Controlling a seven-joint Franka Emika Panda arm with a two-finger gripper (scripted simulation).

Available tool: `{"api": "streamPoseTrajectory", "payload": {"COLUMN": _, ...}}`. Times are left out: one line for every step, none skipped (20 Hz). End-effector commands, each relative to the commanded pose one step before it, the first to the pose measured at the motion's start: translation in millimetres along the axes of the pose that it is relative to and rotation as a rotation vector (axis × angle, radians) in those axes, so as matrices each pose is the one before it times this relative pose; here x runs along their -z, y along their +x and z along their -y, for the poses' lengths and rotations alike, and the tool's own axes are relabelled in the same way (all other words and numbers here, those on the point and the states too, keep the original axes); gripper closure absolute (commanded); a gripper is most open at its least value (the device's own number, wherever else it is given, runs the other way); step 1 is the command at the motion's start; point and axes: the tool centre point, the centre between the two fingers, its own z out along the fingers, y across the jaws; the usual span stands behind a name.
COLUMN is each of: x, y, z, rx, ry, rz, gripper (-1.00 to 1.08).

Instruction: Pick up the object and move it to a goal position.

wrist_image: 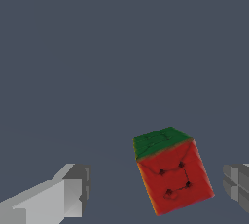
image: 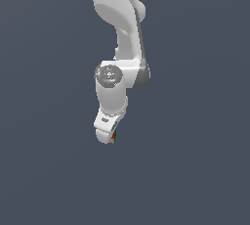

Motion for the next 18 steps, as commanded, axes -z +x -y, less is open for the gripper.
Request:
{"api": "streamPoseTrajectory", "payload": {"x": -3.52, "y": -4.35, "z": -4.97, "rx": 0.06164, "ry": -0.00113, "rz": -0.00098, "gripper": -0.92}}
{"api": "streamPoseTrajectory", "payload": {"x": -1.4, "y": -1.88, "z": -1.82, "rx": 0.02393, "ry": -0.00044, "rz": -0.00041, "gripper": -0.92}}
{"api": "streamPoseTrajectory", "payload": {"x": -1.38, "y": -1.92, "z": -1.74, "rx": 0.02364, "ry": -0.00045, "rz": -0.00042, "gripper": -0.92}}
{"api": "streamPoseTrajectory", "payload": {"x": -1.32, "y": -1.88, "z": -1.61, "rx": 0.02254, "ry": -0.00045, "rz": -0.00041, "gripper": -0.92}}
{"api": "streamPoseTrajectory", "payload": {"x": -1.25, "y": -1.83, "z": -1.47, "rx": 0.0213, "ry": -0.00044, "rz": -0.0004, "gripper": -0.92}}
{"api": "streamPoseTrajectory", "payload": {"x": -1.18, "y": -1.76, "z": -1.34, "rx": 0.02006, "ry": -0.00043, "rz": -0.00038, "gripper": -0.92}}
{"api": "streamPoseTrajectory", "payload": {"x": -1.11, "y": -1.7, "z": -1.22, "rx": 0.01881, "ry": -0.00042, "rz": -0.00037, "gripper": -0.92}}
{"api": "streamPoseTrajectory", "payload": {"x": -1.04, "y": -1.61, "z": -1.1, "rx": 0.0176, "ry": -0.00041, "rz": -0.00035, "gripper": -0.92}}
{"api": "streamPoseTrajectory", "payload": {"x": -0.96, "y": -1.53, "z": -0.99, "rx": 0.01637, "ry": -0.00039, "rz": -0.00033, "gripper": -0.92}}
{"api": "streamPoseTrajectory", "payload": {"x": -0.89, "y": -1.44, "z": -0.89, "rx": 0.01514, "ry": -0.00037, "rz": -0.00031, "gripper": -0.92}}
{"api": "streamPoseTrajectory", "payload": {"x": -0.82, "y": -1.34, "z": -0.8, "rx": 0.01392, "ry": -0.00035, "rz": -0.00028, "gripper": -0.92}}
{"api": "streamPoseTrajectory", "payload": {"x": -0.75, "y": -1.24, "z": -0.7, "rx": 0.01271, "ry": -0.00033, "rz": -0.00026, "gripper": -0.92}}
{"api": "streamPoseTrajectory", "payload": {"x": -0.68, "y": -1.14, "z": -0.62, "rx": 0.01148, "ry": -0.0003, "rz": -0.00024, "gripper": -0.92}}
{"api": "streamPoseTrajectory", "payload": {"x": -0.61, "y": -1.02, "z": -0.54, "rx": 0.01027, "ry": -0.00028, "rz": -0.00021, "gripper": -0.92}}
{"api": "streamPoseTrajectory", "payload": {"x": -0.54, "y": -0.91, "z": -0.47, "rx": 0.00906, "ry": -0.00025, "rz": -0.00019, "gripper": -0.92}}
{"api": "streamPoseTrajectory", "payload": {"x": -0.46, "y": -0.8, "z": -0.39, "rx": 0.00784, "ry": -0.00022, "rz": -0.00016, "gripper": -0.92}}
{"api": "streamPoseTrajectory", "payload": {"x": -0.39, "y": -0.68, "z": -0.33, "rx": 0.00664, "ry": -0.00019, "rz": -0.00014, "gripper": -0.92}}
{"api": "streamPoseTrajectory", "payload": {"x": -0.32, "y": -0.55, "z": -0.26, "rx": 0.00543, "ry": -0.00015, "rz": -0.00011, "gripper": -0.92}}
